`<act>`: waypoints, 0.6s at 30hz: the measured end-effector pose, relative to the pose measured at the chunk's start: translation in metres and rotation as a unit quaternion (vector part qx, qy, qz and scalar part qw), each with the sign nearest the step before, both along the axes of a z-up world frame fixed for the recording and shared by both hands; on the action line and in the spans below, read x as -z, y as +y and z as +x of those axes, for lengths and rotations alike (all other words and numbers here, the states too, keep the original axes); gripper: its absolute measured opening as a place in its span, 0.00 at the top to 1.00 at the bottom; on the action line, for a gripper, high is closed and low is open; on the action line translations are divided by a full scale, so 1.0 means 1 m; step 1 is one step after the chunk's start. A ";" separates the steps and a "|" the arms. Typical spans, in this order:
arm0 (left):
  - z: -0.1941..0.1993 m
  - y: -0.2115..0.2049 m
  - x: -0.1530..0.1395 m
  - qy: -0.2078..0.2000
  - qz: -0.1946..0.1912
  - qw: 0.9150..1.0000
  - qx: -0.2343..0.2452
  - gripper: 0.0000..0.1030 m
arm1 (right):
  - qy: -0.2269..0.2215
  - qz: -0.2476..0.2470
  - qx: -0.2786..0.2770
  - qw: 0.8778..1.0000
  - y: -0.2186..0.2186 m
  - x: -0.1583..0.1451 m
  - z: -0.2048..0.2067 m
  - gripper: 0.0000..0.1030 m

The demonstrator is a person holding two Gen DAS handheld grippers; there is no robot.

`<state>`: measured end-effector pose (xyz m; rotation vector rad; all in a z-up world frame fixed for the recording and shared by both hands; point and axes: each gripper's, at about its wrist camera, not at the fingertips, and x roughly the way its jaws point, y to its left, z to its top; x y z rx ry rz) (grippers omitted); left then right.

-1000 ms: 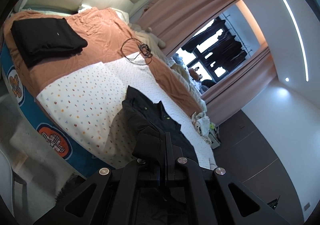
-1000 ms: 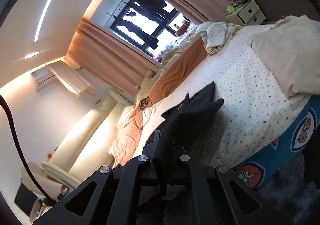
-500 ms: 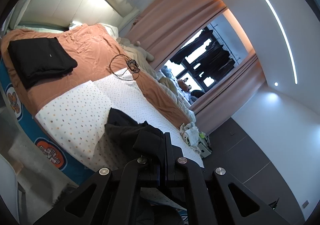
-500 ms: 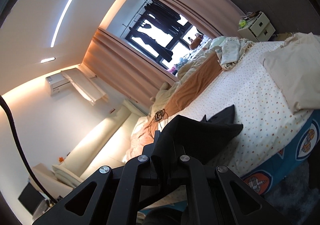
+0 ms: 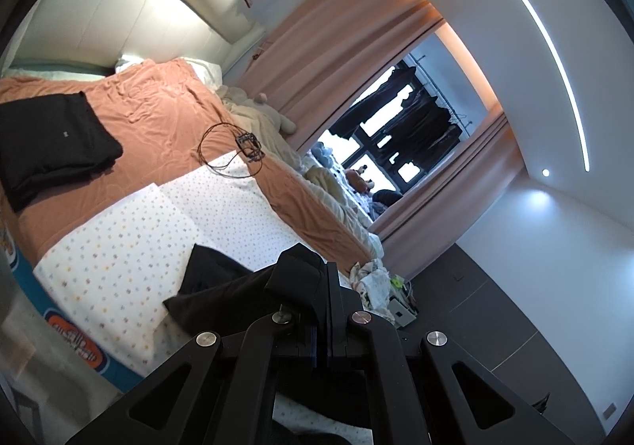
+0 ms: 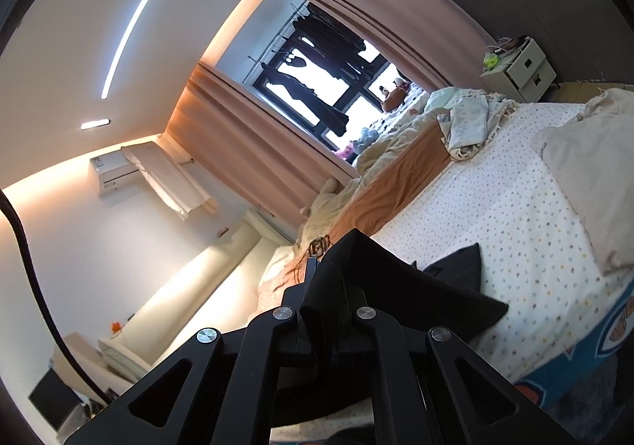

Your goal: Fold large clothes

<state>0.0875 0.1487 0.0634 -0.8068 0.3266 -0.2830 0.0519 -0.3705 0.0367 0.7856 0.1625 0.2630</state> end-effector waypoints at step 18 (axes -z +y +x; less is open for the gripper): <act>0.200 -0.026 -0.014 0.042 0.045 0.998 0.003 0.98 | 0.034 0.010 0.014 0.999 -0.027 -0.005 0.172 0.96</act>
